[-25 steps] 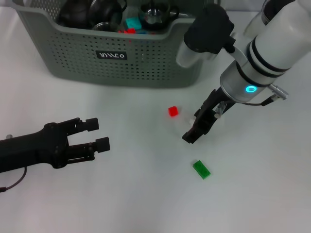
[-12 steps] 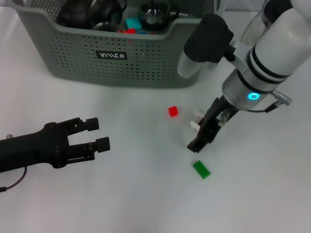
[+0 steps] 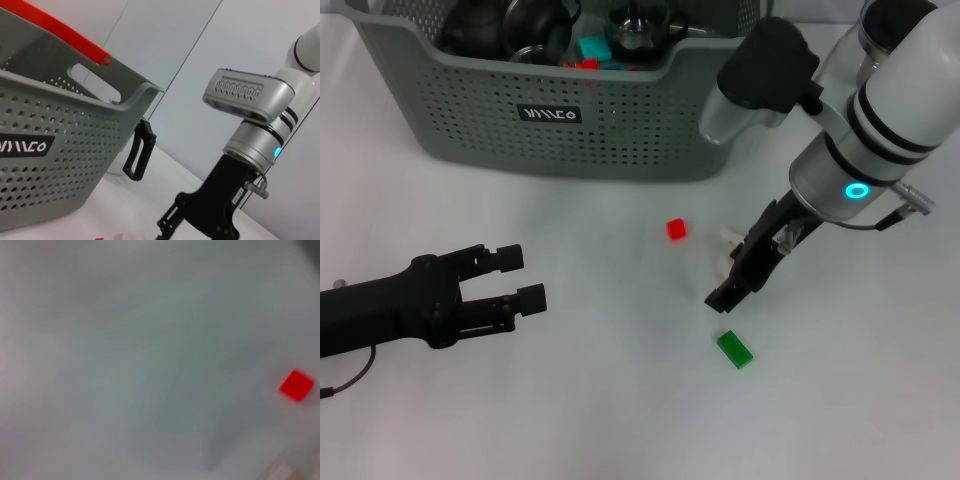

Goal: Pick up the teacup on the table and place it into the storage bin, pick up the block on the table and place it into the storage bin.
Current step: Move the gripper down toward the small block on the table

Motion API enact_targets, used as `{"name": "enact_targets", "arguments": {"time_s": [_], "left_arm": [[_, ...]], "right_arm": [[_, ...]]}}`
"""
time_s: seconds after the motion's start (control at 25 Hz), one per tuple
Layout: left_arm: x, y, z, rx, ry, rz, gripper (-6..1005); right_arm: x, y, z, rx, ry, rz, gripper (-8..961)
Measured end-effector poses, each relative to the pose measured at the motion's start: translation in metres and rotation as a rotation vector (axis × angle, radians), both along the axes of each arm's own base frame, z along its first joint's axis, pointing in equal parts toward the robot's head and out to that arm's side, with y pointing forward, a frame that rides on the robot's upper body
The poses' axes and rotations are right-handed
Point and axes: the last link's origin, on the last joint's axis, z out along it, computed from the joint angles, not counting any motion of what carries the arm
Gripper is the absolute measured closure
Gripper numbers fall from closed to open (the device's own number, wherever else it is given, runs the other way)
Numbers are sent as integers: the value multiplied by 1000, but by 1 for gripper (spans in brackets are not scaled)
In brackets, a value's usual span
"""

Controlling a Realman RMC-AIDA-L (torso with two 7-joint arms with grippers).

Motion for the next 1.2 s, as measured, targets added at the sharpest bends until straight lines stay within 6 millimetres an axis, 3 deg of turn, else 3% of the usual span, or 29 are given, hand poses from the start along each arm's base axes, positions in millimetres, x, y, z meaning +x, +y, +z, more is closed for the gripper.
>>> {"name": "enact_targets", "arguments": {"time_s": [0.72, 1.2], "left_arm": [[-1, 0, 0, 2, 3, 4, 181], [0, 0, -1, 2, 1, 5, 181]], "right_arm": [[-5, 5, -16, 11, 26, 168, 193], [1, -1, -16, -34, 5, 142, 212]]}}
